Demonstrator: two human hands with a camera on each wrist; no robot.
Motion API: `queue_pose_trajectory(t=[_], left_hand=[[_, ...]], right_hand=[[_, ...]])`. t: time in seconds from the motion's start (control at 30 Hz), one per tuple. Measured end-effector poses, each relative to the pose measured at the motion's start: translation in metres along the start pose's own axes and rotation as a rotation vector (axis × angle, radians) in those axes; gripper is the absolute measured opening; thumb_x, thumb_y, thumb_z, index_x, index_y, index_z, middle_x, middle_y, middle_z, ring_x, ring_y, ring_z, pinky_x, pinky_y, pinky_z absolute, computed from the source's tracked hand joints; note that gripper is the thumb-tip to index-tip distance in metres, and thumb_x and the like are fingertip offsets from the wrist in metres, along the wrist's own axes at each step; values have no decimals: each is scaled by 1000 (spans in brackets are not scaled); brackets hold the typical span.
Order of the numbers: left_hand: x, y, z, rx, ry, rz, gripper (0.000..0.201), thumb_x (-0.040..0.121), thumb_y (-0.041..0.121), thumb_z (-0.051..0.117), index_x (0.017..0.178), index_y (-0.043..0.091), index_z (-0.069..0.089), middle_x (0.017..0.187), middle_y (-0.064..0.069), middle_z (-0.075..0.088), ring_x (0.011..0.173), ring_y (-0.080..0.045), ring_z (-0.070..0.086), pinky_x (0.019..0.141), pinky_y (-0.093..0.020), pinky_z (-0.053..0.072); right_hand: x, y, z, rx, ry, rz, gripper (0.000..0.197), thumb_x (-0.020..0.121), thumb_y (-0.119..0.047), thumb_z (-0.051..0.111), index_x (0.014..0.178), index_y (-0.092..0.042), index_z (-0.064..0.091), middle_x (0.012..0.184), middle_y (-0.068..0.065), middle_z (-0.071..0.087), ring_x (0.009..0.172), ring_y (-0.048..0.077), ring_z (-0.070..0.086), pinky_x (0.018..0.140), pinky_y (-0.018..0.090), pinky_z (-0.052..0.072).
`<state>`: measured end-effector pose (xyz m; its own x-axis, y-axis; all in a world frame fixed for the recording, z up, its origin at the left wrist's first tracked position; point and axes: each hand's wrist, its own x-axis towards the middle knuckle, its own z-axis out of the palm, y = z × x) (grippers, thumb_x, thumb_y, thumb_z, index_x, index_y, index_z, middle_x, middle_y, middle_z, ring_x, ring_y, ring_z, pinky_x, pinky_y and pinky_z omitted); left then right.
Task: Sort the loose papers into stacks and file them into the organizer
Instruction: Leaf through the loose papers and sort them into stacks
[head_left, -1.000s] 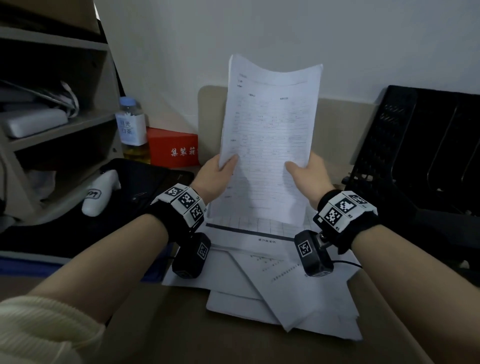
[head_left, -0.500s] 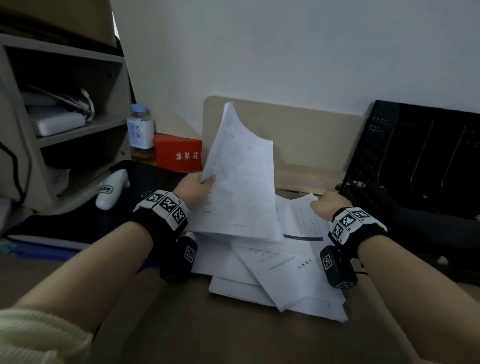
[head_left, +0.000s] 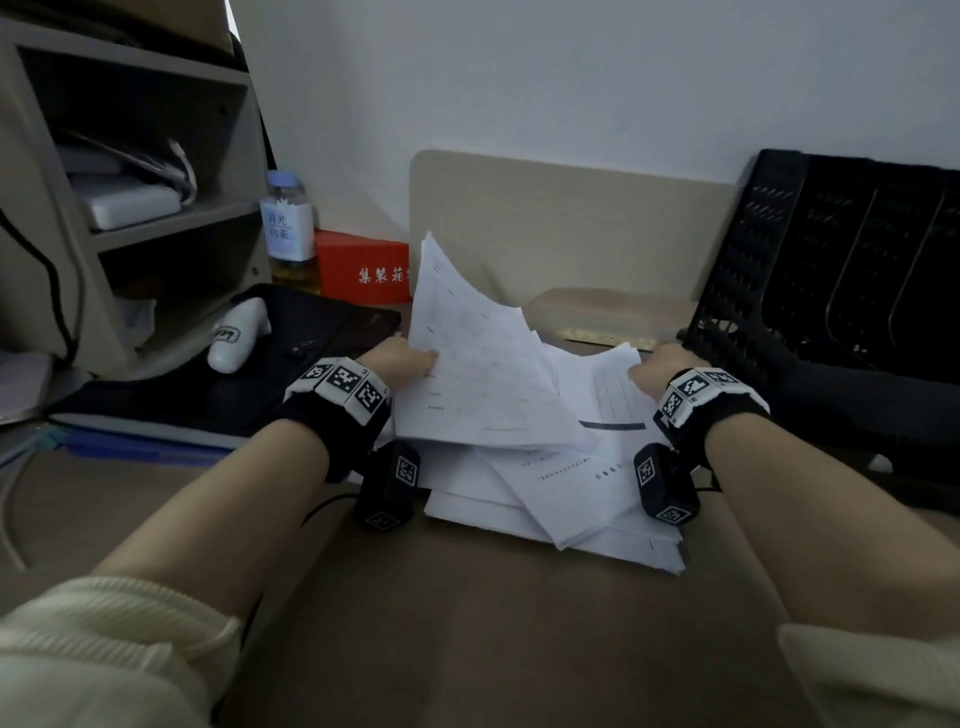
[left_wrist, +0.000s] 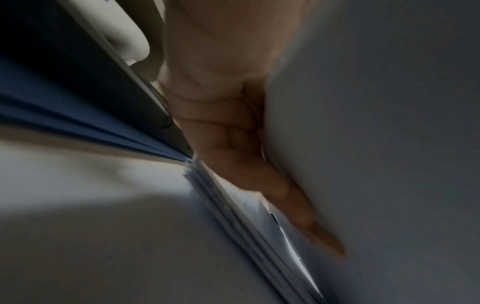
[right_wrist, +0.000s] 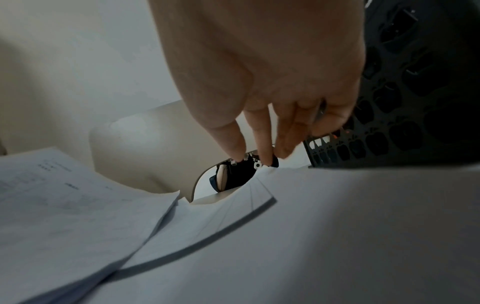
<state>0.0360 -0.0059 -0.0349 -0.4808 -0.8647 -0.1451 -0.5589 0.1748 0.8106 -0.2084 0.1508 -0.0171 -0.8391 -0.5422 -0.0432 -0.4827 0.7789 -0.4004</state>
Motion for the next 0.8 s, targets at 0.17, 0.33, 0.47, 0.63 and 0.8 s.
queue_pose_trajectory(t=[0.17, 0.33, 0.47, 0.63, 0.8], left_hand=[[-2, -3, 2, -40, -16, -34, 46, 100, 18, 49, 140, -4, 43, 142, -20, 49, 128, -36, 49, 107, -39, 40], [3, -3, 0, -62, -35, -78, 44, 101, 18, 45, 137, -7, 44, 138, -23, 51, 125, -38, 51, 107, -46, 41], [8, -3, 4, -82, -15, -87, 42, 100, 17, 47, 135, -6, 47, 135, -22, 54, 123, -36, 53, 105, -43, 44], [3, -6, 0, -231, -35, -102, 42, 100, 16, 48, 136, -6, 46, 134, -19, 56, 121, -37, 55, 99, -39, 46], [5, -12, -5, -336, -24, -114, 41, 100, 25, 51, 128, -5, 50, 126, -19, 60, 112, -36, 60, 99, -49, 48]], right_hand=[[14, 4, 13, -41, -98, -33, 20, 87, -23, 57, 100, -9, 61, 92, 7, 63, 93, 29, 60, 88, 37, 50], [6, 1, 6, 33, -74, -13, 21, 88, -25, 52, 80, -5, 57, 80, 10, 61, 82, 29, 63, 76, 33, 53], [3, -1, 5, 82, -132, -44, 23, 85, -29, 64, 79, -10, 51, 92, 10, 62, 86, 27, 59, 78, 32, 51], [5, -3, 10, 295, -255, -72, 21, 86, -17, 69, 99, -4, 59, 97, 7, 61, 86, 24, 58, 70, 27, 47], [-1, -11, 9, 446, -348, -20, 21, 92, -7, 52, 72, -11, 48, 62, 7, 46, 50, 16, 38, 39, 18, 28]])
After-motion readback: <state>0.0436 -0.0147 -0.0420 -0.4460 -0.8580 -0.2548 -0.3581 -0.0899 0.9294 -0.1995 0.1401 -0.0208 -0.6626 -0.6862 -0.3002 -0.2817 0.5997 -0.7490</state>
